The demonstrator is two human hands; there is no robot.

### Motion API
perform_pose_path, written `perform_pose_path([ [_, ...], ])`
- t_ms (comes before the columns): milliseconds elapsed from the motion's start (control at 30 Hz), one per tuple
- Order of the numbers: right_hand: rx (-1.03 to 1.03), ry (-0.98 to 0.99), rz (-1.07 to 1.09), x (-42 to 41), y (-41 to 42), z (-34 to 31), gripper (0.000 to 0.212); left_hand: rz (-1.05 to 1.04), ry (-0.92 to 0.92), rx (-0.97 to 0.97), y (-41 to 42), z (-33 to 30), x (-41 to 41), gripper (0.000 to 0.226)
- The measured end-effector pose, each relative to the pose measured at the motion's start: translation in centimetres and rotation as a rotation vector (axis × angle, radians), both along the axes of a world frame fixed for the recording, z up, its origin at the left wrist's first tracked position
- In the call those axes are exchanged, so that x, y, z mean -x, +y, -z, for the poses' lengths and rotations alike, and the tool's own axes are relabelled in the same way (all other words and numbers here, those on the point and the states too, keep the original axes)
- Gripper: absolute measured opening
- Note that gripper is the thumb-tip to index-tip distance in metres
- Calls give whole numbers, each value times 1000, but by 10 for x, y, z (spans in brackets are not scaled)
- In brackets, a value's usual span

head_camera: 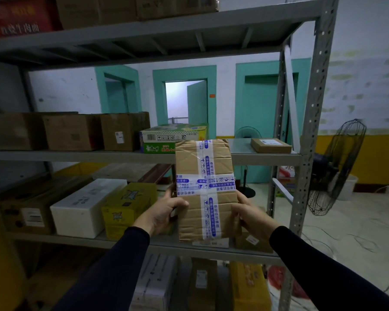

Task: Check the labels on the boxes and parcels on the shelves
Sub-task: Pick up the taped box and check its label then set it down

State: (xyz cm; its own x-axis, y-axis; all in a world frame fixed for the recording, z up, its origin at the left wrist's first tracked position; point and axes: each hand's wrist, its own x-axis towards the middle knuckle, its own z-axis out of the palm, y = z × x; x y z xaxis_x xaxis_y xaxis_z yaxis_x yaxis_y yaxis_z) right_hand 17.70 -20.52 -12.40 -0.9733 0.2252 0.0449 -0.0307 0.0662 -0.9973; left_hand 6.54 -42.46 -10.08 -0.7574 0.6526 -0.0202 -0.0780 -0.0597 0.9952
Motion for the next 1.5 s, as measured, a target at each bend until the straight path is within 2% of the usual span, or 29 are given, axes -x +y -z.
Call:
perform_pose_path([
  [167,112,15,54,10,6,8,41,-19,66,-28,2,3,-2,78],
  [233,217,14,104,14,9,6,49,-29,82,-34,4,1,-3,68],
  [333,311,37,175,18,16,4,45,-104,59,-55,4,0,-1,47],
  [400,248,85,205,17,15,3,42,-157,-6,-86,1,1,3,38],
  [500,-104,61,266,16,14,6,66,-201,-119,-147,-5,6,9,39],
  [533,-147,32,287,16,14,5,80,-203,-159,-175,-8,5,9,40],
  [567,-117,-15,303,16,17,4,96,-194,-181,-200,-11,5,10,39],
  [600,-69,-68,291,17,19,4,103,-190,-205,-230,-13,4,8,36],
  [633,17,-100,256,15,19,1,95,-188,-208,-250,-15,4,10,35],
  [700,225,-122,146,10,16,-4,57,-207,-213,-263,-18,3,12,34],
  [733,306,-113,133,9,14,-6,45,-220,-208,-248,-17,1,10,33],
  [800,356,-70,151,11,10,-9,35,-265,-120,-131,-15,0,11,34],
  [867,323,7,198,13,4,-10,35,-310,21,38,-10,-1,14,43],
  [933,219,100,247,17,2,-7,36,-319,62,107,-4,-7,5,50],
  [1033,2,201,237,15,-6,-7,24,-269,-50,37,7,-11,-2,46],
  [1133,-65,224,244,13,-12,-11,28,-280,-61,-20,10,-9,-7,42],
  [1200,-68,222,241,12,-13,-12,31,-285,-52,-10,8,-10,-11,41],
  [1367,-39,239,266,8,-14,-11,21,-290,-39,43,4,-13,-10,44],
  [1500,135,200,328,8,-8,-15,26,-324,34,71,-5,-12,1,41],
])
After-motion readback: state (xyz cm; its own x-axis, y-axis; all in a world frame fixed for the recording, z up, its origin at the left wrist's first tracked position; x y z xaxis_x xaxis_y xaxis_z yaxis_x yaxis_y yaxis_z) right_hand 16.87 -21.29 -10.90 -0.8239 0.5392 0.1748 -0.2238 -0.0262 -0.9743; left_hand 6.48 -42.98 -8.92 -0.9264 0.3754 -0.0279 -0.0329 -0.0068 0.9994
